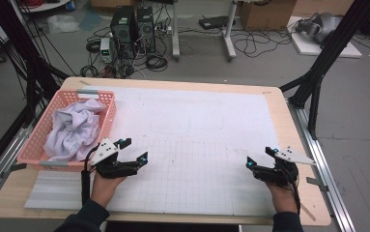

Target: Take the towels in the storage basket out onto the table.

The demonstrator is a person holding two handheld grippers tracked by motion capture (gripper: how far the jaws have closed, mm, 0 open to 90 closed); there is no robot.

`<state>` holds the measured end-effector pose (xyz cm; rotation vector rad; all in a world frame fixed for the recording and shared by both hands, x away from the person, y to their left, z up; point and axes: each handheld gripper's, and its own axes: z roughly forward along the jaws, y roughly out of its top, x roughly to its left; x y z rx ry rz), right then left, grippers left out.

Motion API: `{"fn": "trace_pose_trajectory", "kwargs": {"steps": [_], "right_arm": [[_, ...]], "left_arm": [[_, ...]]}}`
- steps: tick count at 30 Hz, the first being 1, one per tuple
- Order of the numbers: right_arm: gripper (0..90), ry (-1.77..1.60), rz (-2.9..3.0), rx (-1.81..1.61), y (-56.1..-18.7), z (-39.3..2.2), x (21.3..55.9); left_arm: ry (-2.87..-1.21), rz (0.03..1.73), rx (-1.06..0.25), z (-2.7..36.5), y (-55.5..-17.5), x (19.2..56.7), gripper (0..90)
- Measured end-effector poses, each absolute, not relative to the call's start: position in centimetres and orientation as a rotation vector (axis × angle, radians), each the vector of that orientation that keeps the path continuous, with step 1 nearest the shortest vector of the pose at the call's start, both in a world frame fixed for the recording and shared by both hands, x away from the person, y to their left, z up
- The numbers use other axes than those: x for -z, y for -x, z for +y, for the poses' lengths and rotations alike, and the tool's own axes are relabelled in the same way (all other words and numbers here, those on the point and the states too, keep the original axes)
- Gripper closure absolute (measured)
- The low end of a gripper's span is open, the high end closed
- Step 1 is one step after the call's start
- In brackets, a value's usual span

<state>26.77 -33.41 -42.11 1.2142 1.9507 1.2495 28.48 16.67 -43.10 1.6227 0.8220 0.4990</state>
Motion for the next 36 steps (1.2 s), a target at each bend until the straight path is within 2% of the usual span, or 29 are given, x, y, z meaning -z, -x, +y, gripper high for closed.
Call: {"fn": "trace_pose_trajectory", "kwargs": {"steps": [21,36], "right_arm": [[15.5,-1.202,1.954,-1.241,-26.5,-33.3,41.7],[15.5,-1.198,1.965,-1.244,-26.9,-33.3,41.8]], "left_arm": [[-1.612,0.771,-0.483,15.9,-27.6,41.5,17.8],[-1.550,0.768,-0.553,19.2,-28.7,35.7,17.2]]}}
